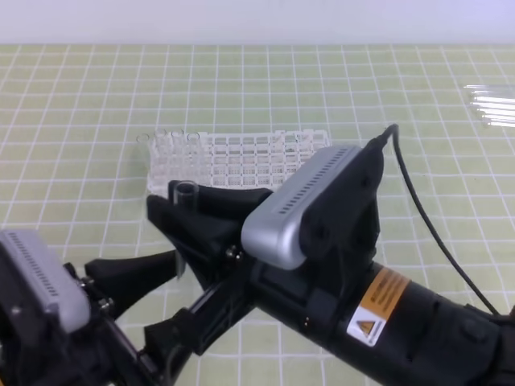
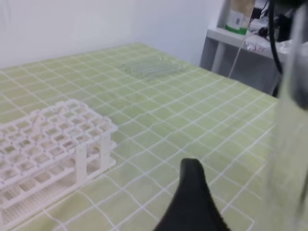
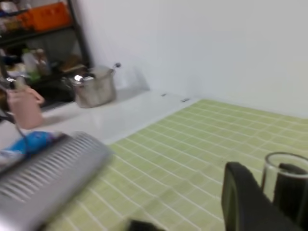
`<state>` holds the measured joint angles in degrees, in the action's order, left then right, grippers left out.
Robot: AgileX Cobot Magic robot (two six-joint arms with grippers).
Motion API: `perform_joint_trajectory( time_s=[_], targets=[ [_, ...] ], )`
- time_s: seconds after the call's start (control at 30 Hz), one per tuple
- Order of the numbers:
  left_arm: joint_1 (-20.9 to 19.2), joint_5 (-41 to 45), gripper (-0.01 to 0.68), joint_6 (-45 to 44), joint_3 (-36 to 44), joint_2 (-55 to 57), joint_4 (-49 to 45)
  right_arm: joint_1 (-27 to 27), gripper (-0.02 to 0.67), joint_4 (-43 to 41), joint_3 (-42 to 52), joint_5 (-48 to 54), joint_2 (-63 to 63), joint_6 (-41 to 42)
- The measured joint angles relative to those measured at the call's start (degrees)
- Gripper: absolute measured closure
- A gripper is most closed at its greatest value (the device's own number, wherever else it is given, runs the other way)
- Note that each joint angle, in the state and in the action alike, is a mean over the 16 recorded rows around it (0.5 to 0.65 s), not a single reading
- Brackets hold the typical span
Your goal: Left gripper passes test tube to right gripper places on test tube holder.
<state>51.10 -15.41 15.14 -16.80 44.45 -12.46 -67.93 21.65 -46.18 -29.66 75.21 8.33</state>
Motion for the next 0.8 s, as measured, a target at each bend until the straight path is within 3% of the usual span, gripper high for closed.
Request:
perform_joint_trajectory(
  time_s=[0.4,0.57,0.8],
  targets=[
    [0.03,16.56,0.650,3.29,0.03,-18.84,-0.02,1.17,0.639,10.63,0.00,2.34,-2.11,12.12],
    [0.03,24.66,0.662,4.61,0.75,-30.10,0.11,1.47,0.639,11.24,0.00,3.15,-2.58,13.05],
    [0.01,27.84,0.670,4.83,5.56,-40.97,0.41,1.51,0.639,11.24,0.00,3.92,-2.69,13.17]
  ],
)
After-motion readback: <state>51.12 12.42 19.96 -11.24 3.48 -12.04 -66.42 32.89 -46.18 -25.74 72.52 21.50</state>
